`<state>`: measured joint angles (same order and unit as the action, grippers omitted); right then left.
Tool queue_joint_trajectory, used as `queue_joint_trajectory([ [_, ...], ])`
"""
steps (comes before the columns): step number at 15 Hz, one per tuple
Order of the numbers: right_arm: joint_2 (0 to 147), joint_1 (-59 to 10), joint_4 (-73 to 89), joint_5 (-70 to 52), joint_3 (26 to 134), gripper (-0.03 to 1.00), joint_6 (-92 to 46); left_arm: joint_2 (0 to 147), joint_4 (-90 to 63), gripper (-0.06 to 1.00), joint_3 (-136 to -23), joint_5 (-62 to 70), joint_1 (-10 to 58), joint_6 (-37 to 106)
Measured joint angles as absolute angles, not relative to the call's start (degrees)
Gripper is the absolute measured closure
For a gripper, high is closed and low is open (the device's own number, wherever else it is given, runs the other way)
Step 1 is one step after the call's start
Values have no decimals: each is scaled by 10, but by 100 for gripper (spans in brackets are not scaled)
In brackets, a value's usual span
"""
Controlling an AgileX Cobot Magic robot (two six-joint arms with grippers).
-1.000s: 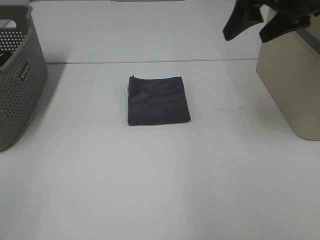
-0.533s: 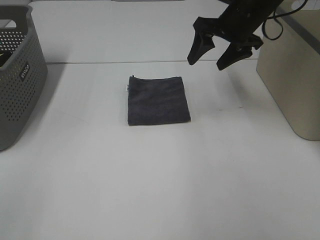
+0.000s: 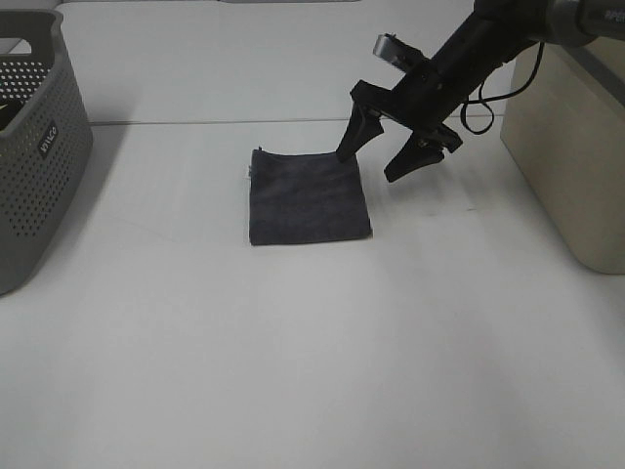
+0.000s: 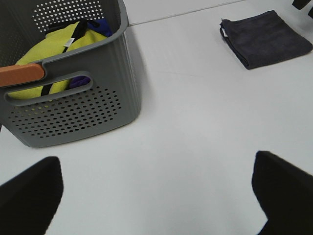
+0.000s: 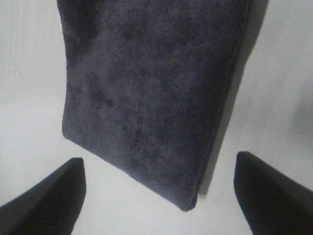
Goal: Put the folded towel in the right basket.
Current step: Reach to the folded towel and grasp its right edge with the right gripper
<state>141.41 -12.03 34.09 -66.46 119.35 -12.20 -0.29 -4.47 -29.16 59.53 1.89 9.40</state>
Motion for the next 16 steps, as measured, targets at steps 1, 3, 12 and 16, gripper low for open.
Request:
queue_joint_trajectory([
  [1,1426,-120,347,-663,1200,20,-123,-3,-45,-4,-292,595,19,94],
  [3,1443,-120,364,-650,1201,20,-128,-3,-45,-4,-292,595,19,94],
  [12,1500,-120,446,-611,1206,37,-181,-3,-45,-4,-292,595,19,94],
  [16,1507,-120,448,-604,1206,92,-183,-3,-45,-4,-292,595,19,94],
])
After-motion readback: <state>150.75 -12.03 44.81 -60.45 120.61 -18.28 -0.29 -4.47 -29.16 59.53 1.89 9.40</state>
